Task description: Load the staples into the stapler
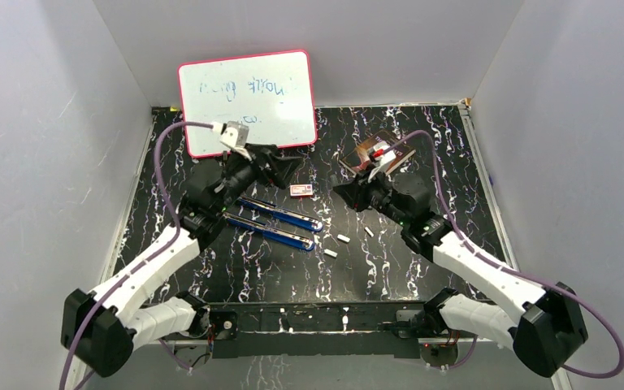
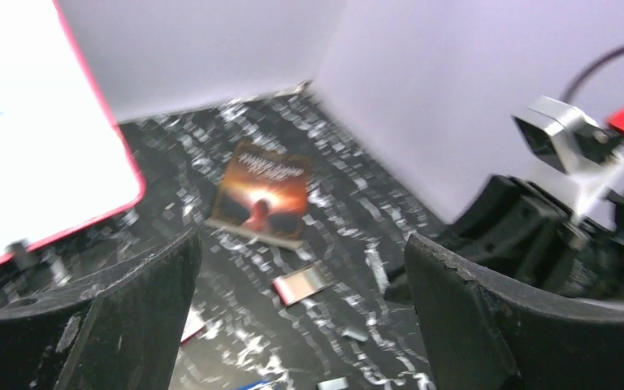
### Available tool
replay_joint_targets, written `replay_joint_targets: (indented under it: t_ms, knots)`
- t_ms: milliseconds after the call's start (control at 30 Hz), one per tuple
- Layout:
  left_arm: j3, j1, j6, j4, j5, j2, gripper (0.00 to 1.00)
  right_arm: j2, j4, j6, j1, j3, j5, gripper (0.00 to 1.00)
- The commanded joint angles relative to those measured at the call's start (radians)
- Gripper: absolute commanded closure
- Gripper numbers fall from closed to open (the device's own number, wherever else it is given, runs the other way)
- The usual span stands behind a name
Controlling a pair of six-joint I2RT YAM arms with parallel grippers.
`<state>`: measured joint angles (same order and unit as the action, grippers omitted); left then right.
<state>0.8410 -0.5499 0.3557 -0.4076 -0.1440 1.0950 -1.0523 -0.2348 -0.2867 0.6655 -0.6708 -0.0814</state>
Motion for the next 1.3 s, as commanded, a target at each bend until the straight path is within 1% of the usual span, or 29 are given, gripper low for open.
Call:
replay_joint_targets:
  t_ms: [0,100,133,300,433,667,767,1000,1267]
  knots:
    - [-0.107,0.004,0.091,-0.382,-0.216,-0.104,0.08,0.064,-0.247,-0.027,-0.005,-0.027,-0.141,1.00]
    - [-0.136,0.004,0.044,-0.543,-0.362,-0.132,0.10,0.090,-0.262,-0.017,-0.005,-0.073,-0.198,1.00]
    - [-0.132,0.004,0.031,-0.570,-0.405,-0.136,0.11,0.099,-0.297,-0.014,-0.005,-0.079,-0.220,1.00]
    - [-0.065,0.004,-0.004,-0.606,-0.622,-0.133,0.21,0.125,-0.474,-0.011,-0.005,-0.062,-0.342,1.00]
    - [-0.032,0.002,0.007,-0.650,-0.724,-0.117,0.29,0.124,-0.547,0.022,-0.005,-0.067,-0.473,1.00]
    - [0.009,-0.018,0.016,-0.665,-0.817,-0.071,0.37,0.106,-0.676,0.028,-0.005,-0.048,-0.642,1.00]
    - [0.019,-0.036,0.017,-0.669,-0.838,-0.054,0.38,0.104,-0.722,0.016,-0.004,-0.039,-0.671,1.00]
    - [0.035,-0.091,0.013,-0.672,-0.832,-0.018,0.39,0.104,-0.695,0.025,-0.003,-0.047,-0.706,1.00]
    - [0.057,-0.133,0.008,-0.674,-0.857,0.015,0.51,0.118,-0.682,0.018,-0.003,-0.046,-0.707,1.00]
